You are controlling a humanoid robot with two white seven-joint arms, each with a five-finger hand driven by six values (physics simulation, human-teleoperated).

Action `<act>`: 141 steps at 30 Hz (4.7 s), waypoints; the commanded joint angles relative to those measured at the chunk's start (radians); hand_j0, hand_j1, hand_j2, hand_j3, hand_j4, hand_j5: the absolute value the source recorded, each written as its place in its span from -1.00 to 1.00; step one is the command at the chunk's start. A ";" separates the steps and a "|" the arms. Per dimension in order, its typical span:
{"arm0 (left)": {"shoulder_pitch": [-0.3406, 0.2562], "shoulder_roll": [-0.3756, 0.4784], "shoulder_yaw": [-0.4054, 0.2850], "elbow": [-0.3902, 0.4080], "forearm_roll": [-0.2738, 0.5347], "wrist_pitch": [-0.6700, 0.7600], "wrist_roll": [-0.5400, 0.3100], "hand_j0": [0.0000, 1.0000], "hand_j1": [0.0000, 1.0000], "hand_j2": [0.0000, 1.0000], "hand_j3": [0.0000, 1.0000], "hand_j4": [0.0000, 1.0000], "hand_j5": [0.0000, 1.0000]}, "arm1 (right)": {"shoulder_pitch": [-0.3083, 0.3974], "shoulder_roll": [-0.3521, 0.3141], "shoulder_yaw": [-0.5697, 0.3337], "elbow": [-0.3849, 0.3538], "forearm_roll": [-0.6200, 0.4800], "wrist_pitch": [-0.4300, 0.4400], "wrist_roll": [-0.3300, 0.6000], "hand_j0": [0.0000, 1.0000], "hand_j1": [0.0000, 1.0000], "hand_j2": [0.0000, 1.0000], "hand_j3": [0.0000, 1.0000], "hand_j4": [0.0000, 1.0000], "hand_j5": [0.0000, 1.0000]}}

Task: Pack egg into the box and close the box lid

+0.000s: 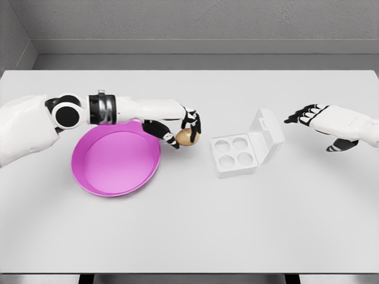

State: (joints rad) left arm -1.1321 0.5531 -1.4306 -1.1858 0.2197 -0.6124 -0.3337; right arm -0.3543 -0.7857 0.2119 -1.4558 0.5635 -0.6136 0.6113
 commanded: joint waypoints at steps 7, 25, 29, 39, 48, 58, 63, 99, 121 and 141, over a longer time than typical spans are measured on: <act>-0.008 -0.065 0.009 0.020 0.007 0.002 0.001 -0.22 -0.22 -0.22 -0.22 -0.22 -0.22 | 0.000 -0.001 0.000 0.000 -0.005 0.003 0.000 1.00 1.00 1.00 1.00 1.00 1.00; -0.025 -0.133 0.007 0.025 0.007 0.002 -0.002 -0.22 -0.22 -0.22 -0.22 -0.22 -0.22 | 0.002 -0.001 0.000 0.000 -0.005 0.003 0.000 1.00 1.00 1.00 1.00 1.00 1.00; -0.032 -0.136 -0.002 0.015 0.007 0.002 -0.005 -0.22 -0.22 -0.22 -0.22 -0.22 -0.22 | 0.002 -0.001 0.000 0.000 -0.005 0.003 0.000 1.00 1.00 1.00 1.00 1.00 1.00; -0.055 -0.153 -0.007 0.003 0.007 0.002 -0.014 -0.22 -0.22 -0.22 -0.22 -0.22 -0.22 | 0.000 -0.001 0.000 0.000 -0.005 0.003 0.000 1.00 1.00 1.00 1.00 1.00 1.00; -0.060 -0.183 -0.019 0.048 0.006 0.002 -0.014 -0.22 -0.22 -0.22 -0.22 -0.22 -0.22 | 0.002 -0.001 0.000 0.000 -0.005 0.003 0.000 1.00 1.00 1.00 1.00 1.00 1.00; -0.074 -0.219 -0.021 0.066 0.006 0.002 -0.051 -0.23 -0.23 -0.23 -0.23 -0.23 -0.23 | 0.000 -0.001 0.000 0.002 -0.005 0.003 0.000 1.00 1.00 1.00 1.00 1.00 1.00; -0.074 -0.229 -0.021 0.067 0.006 0.002 -0.053 -0.23 -0.23 -0.23 -0.23 -0.23 -0.23 | 0.000 -0.001 0.000 0.002 -0.005 0.003 0.000 1.00 1.00 1.00 1.00 1.00 1.00; -0.040 -0.283 -0.016 0.179 0.099 0.002 -0.053 -0.19 -0.19 -0.19 -0.19 -0.19 -0.19 | -0.005 0.000 -0.002 0.012 -0.005 0.003 0.000 1.00 1.00 1.00 1.00 1.00 1.00; -0.005 -0.294 0.010 0.219 0.107 0.002 -0.056 -0.13 -0.13 -0.13 -0.13 -0.13 -0.13 | -0.011 0.000 -0.002 0.025 -0.005 0.003 0.000 1.00 1.00 1.00 1.00 1.00 1.00; 0.012 -0.308 0.047 0.236 0.101 0.011 -0.050 1.00 1.00 1.00 1.00 1.00 1.00 | -0.009 0.002 0.000 0.025 -0.005 0.003 0.000 1.00 1.00 1.00 1.00 1.00 1.00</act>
State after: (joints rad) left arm -1.1167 0.2442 -1.3942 -0.9495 0.3141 -0.6040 -0.3845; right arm -0.3651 -0.7819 0.2120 -1.4310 0.5635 -0.6135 0.6113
